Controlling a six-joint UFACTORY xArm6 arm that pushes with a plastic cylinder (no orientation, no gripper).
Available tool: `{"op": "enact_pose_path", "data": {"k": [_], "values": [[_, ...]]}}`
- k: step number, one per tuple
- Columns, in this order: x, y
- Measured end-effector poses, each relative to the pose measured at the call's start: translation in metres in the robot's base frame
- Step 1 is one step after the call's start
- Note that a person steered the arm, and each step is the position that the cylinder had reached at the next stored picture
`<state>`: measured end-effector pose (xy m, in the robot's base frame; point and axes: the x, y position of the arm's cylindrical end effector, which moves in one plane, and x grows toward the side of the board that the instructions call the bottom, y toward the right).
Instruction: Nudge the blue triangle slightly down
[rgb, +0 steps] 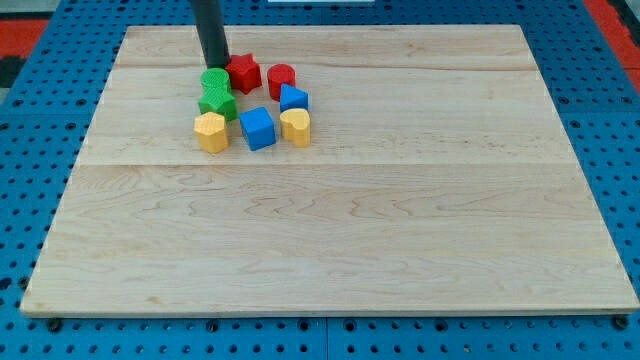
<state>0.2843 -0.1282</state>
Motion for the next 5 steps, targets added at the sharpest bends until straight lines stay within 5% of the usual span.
{"op": "enact_pose_path", "data": {"k": [2,3,5], "values": [[0.045,0.133],[0.048,0.147],[0.048,0.043]]}}
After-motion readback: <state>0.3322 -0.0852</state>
